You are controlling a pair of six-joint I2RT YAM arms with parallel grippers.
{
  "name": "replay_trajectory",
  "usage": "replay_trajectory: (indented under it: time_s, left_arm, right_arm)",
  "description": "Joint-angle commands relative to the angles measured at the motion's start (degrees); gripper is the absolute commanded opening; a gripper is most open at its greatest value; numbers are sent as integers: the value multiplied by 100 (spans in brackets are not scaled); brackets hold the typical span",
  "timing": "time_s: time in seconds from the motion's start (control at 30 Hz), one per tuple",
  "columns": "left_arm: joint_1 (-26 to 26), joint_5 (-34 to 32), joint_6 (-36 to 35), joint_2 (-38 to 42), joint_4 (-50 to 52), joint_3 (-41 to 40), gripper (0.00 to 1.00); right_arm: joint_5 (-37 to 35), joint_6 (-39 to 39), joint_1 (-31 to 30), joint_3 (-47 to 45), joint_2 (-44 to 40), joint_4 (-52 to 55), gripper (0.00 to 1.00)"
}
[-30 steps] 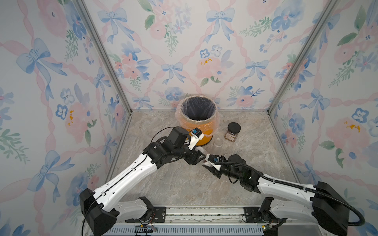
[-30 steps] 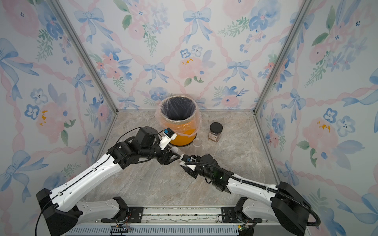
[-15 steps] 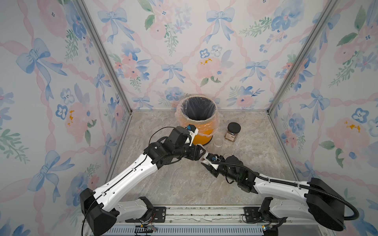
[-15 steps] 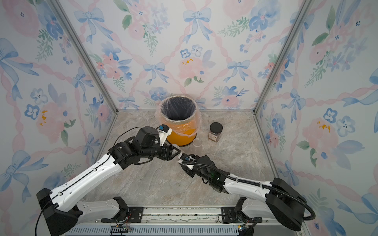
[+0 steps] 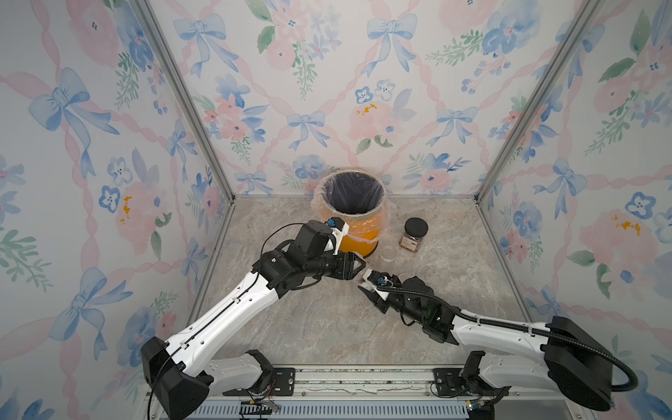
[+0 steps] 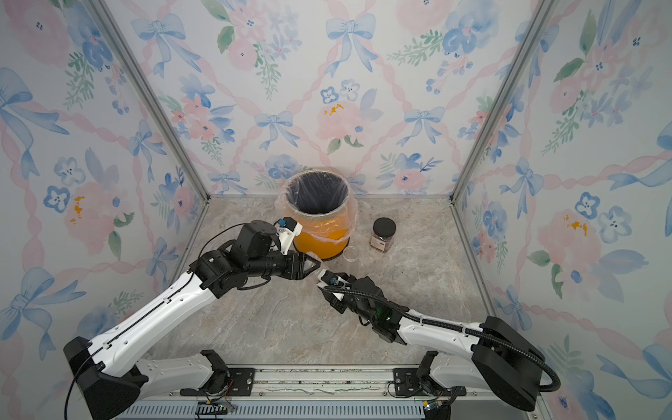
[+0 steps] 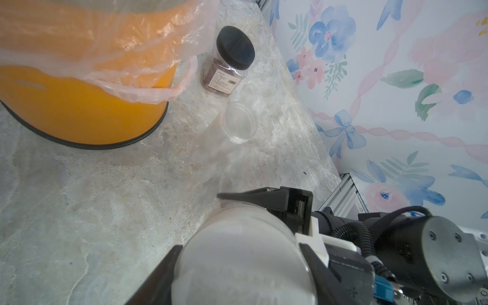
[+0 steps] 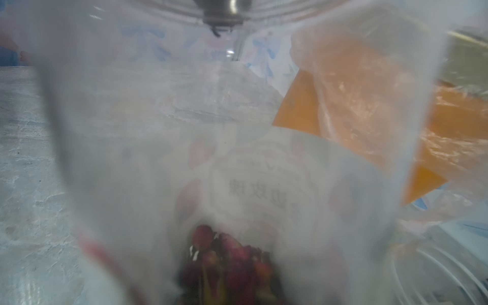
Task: Empty the moldy dried flower tea in the jars
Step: Unscrew the lid from the jar, then place the lid at the center of the board.
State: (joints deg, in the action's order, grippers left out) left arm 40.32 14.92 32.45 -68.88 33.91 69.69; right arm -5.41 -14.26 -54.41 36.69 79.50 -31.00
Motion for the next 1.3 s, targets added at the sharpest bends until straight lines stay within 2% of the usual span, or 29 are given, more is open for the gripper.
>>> replay_trajectory:
  time_s: [0.0, 0.27, 0.47, 0.67, 0.83, 1.0, 1.27]
  left_arm:
    - [-176, 144, 248, 265, -511, -20, 30]
    - [-423, -21, 251, 685, -770, -173, 29]
    - [-634, -646, -39, 995, -766, -148, 27]
    - [-1126, -1166, -330, 1153, -719, -456, 27]
    - [-1187, -1597, -455, 935, -726, -990, 28]
    - [-1175, -1833, -415, 639, -743, -1417, 29]
    - [-1001, -2415, -198, 571, -1207, -2333, 30]
  right_arm:
    - [16, 180, 44, -167, 35, -174, 35]
    - [170, 452, 115, -146, -132, -212, 35]
    - [202, 554, 124, 4, -453, 135, 35]
    - [141, 347, 124, 951, -1208, 1912, 34]
    - [-30, 98, 307, 2070, -1432, 3498, 33]
    - [-13, 136, 798, 3144, -1220, 4596, 33]
    - [-253, -384, 1583, 4729, -275, 6137, 33]
